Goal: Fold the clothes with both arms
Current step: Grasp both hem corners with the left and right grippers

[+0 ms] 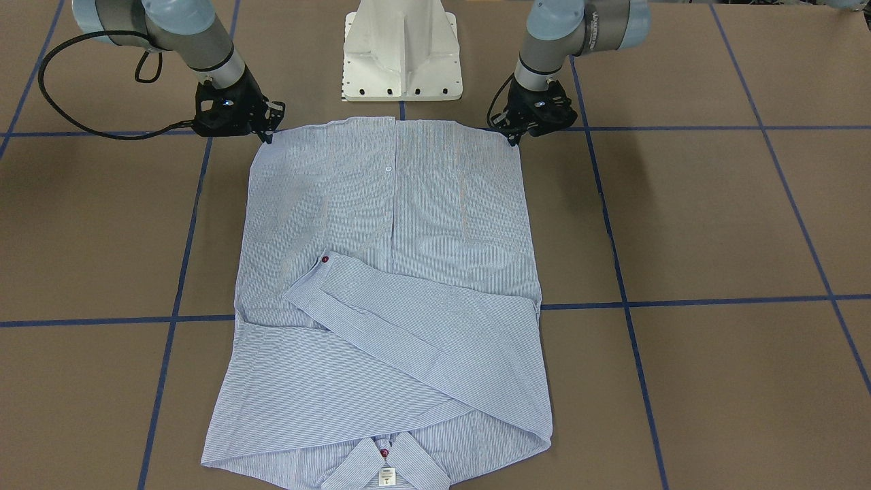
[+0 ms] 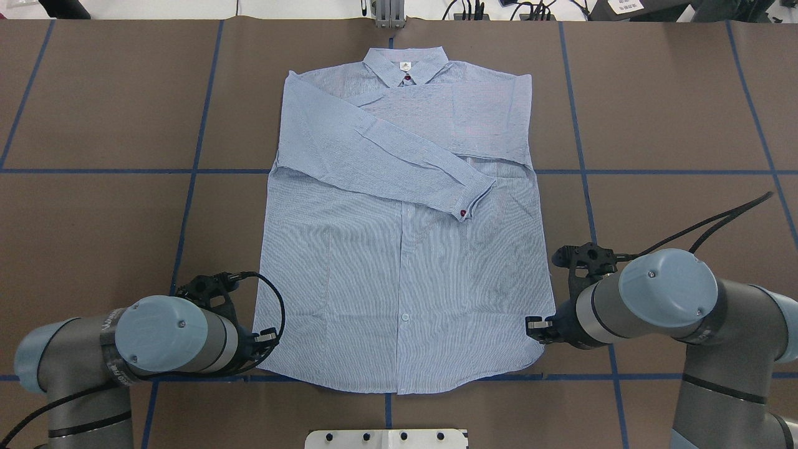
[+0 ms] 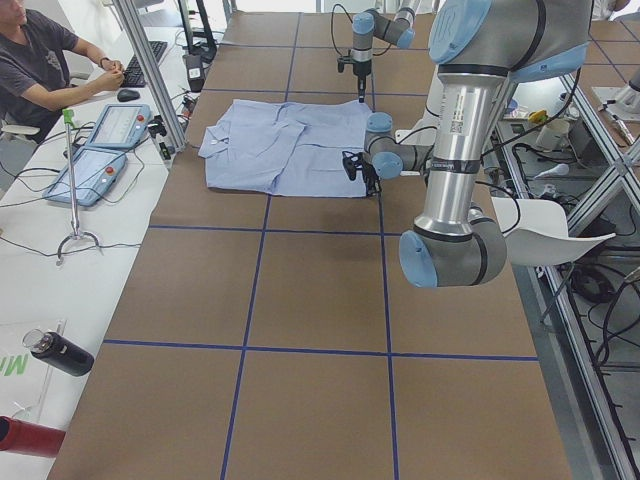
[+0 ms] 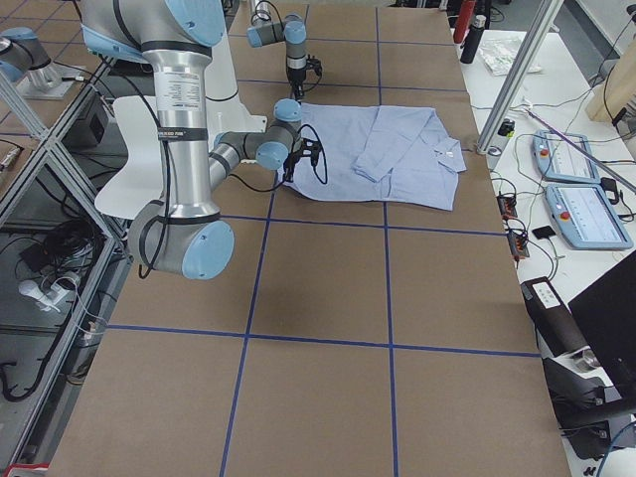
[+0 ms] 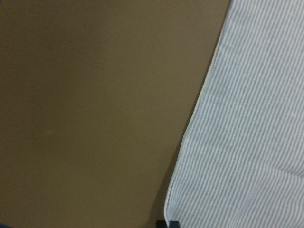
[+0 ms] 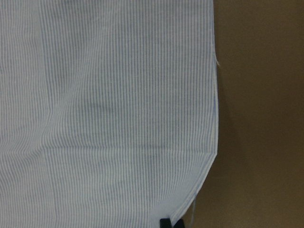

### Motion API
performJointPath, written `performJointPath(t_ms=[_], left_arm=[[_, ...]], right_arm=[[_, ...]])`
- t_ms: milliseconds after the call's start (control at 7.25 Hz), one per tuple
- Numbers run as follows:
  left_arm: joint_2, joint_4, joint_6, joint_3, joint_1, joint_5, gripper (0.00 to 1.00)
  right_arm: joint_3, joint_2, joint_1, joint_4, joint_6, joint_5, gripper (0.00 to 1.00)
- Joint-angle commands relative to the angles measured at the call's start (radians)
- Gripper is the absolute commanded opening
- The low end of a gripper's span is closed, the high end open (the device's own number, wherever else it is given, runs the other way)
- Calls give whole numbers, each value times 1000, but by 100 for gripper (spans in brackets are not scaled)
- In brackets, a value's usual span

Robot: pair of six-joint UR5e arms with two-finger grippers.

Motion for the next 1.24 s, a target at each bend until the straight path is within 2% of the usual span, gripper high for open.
performJointPath(t_ms=[0, 138, 551, 689, 1103], left_arm=[[-5, 101, 0, -73, 1, -6, 0], [-4, 175, 2, -139, 1, -8, 0], [-4, 206, 2, -165, 2, -9, 0], [-4, 235, 2, -179, 4, -11, 0], [-4, 355, 2, -274, 59, -34, 0]], right_arm=[[5, 2, 9, 1, -7, 18, 0], [10, 2, 21, 3, -7, 47, 0], [57, -6, 27, 3, -9, 93, 0], [85, -6, 29, 3, -9, 139, 0], [142, -12, 43, 1, -9, 211, 0]])
